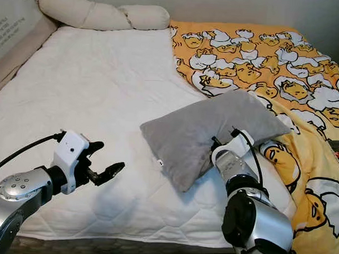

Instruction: Clean up the room

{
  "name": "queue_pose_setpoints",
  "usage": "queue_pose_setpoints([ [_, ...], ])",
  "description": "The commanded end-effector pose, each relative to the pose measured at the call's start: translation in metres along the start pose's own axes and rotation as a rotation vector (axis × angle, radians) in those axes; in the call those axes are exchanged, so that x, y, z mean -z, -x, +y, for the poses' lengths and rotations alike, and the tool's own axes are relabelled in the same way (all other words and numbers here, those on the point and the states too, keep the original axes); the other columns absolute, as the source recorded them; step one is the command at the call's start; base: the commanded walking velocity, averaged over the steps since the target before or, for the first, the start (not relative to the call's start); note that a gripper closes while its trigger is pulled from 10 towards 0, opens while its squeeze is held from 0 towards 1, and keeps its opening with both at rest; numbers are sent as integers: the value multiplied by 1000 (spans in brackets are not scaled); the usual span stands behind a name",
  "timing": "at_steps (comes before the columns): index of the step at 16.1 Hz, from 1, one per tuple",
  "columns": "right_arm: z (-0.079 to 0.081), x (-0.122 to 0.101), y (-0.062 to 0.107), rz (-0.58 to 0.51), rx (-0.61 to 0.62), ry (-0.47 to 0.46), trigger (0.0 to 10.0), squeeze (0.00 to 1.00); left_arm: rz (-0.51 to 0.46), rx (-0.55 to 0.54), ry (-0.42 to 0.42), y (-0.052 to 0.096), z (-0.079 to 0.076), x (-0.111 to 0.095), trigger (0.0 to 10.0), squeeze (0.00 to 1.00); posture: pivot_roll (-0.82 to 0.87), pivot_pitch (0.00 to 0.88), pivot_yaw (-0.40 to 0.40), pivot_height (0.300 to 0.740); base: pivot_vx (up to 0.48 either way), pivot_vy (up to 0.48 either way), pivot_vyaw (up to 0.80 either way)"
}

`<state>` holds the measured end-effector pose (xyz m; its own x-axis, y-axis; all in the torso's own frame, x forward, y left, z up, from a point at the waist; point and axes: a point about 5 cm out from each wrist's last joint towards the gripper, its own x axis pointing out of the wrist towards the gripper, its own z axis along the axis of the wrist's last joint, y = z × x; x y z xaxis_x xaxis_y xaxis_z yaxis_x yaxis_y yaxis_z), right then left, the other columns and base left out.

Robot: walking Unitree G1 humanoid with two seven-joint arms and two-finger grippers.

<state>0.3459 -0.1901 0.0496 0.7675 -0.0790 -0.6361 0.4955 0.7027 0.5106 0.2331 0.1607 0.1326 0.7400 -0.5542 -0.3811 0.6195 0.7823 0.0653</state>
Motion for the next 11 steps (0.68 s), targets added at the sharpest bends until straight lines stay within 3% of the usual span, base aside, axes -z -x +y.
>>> queue_pose_setpoints([
  [1,2,3,0,24,-4,4,0,0,6,4,-3,1,-3,1,10000,0,-19,0,-10,740,0,0,0],
  [4,2,4,0,21,2,19,0,0,10,-25,10,5,-3,3,10000,0,-33,0,-2,740,0,0,0],
  [8,16,-23,3,-61,-34,114,0,0,9,-106,21,8,2,5,10000,0,-5,0,-31,740,0,0,0],
  [9,25,-34,5,-86,-66,129,0,0,0,-124,42,9,4,5,10000,0,-8,0,-32,740,0,0,0],
  [11,60,-51,12,-133,-177,219,0,0,-38,-156,71,9,13,-2,10000,0,-14,0,-35,740,0,0,0],
])
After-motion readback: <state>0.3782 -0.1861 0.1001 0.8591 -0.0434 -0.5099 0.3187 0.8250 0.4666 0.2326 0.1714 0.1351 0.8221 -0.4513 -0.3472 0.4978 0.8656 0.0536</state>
